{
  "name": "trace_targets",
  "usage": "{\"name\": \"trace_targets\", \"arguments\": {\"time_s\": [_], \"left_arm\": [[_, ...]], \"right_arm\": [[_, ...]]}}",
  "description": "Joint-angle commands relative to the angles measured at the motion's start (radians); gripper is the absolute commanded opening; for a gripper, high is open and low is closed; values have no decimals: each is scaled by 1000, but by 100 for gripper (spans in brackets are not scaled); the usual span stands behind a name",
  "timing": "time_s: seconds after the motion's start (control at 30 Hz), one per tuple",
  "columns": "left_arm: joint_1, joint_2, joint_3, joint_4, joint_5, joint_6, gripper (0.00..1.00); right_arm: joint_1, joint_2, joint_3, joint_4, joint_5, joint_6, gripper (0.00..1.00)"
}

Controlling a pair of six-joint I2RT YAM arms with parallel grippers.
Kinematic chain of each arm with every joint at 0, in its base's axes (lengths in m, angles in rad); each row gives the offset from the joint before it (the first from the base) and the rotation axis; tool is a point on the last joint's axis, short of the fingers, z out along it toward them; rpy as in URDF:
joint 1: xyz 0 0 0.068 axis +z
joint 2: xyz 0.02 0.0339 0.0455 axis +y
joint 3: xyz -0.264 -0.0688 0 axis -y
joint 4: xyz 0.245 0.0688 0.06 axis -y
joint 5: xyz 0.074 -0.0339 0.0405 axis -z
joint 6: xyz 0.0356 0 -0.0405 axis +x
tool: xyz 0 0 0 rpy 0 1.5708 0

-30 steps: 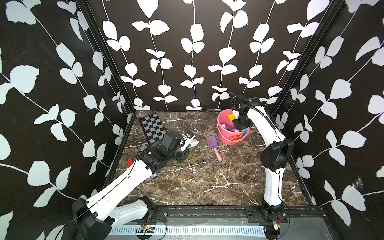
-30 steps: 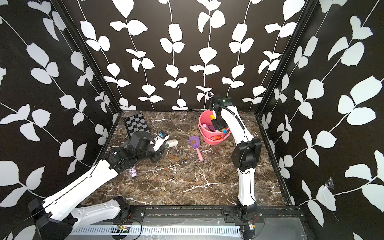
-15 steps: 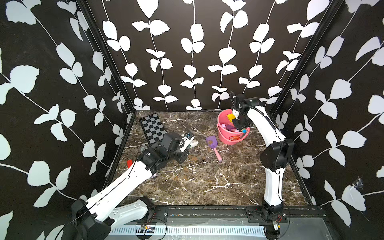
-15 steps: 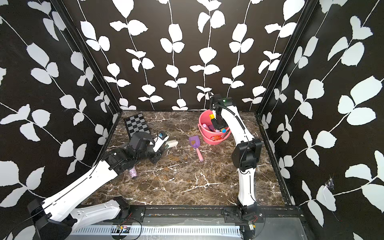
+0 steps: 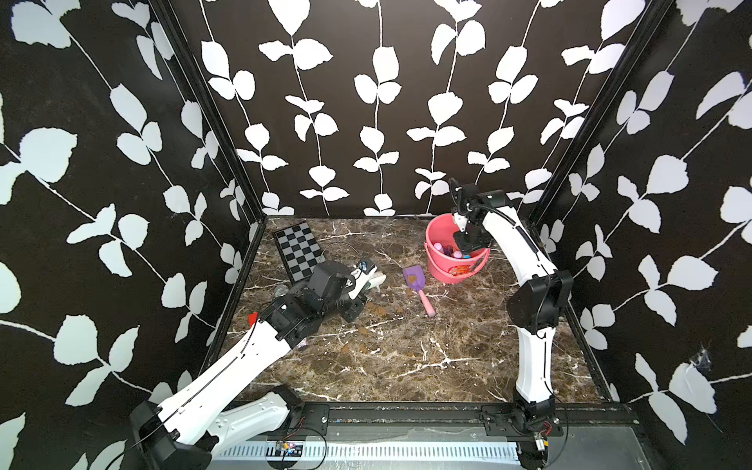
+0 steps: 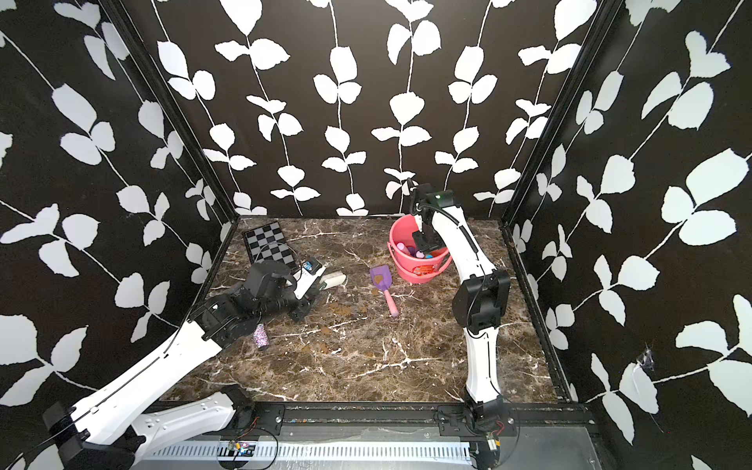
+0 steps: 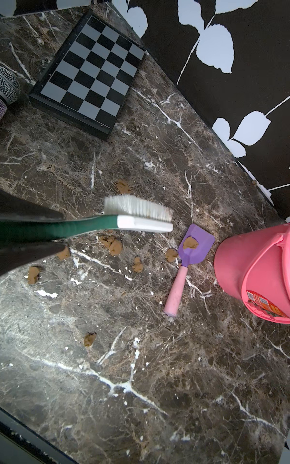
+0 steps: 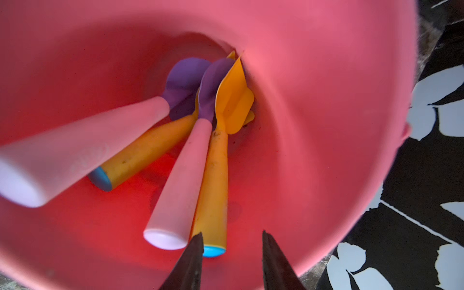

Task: Brush the soil off the hand trowel and place it into the bucket
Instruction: Place the hand trowel in the bucket.

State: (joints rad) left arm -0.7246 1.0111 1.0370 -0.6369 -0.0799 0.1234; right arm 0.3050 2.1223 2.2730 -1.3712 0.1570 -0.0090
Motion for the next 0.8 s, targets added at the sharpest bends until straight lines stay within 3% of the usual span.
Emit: {"name": "trace_targets", "arguments": {"time_s": [0.0, 0.23, 0.4, 0.5, 0.63, 0.77], "left_arm": [[5, -35, -12, 0, -28, 5, 0], [6, -28, -10, 13, -13, -37, 0], [17, 11, 8, -6, 60, -106, 0], [90, 15, 4, -4, 123, -140, 0], [173, 3, -22, 36, 217, -190, 0], [221, -1, -37, 75, 240, -214, 0]], "right_arm": [[-4, -61, 31, -16, -7, -1, 40], [33, -308, -167, 163, -69, 51, 43], [153, -618, -605, 476, -112, 42, 45], [249, -763, -832, 629, -100, 41, 48], [371, -826, -1059, 728, -58, 80, 49], [436, -767, -1220, 859, -38, 185, 56]]}}
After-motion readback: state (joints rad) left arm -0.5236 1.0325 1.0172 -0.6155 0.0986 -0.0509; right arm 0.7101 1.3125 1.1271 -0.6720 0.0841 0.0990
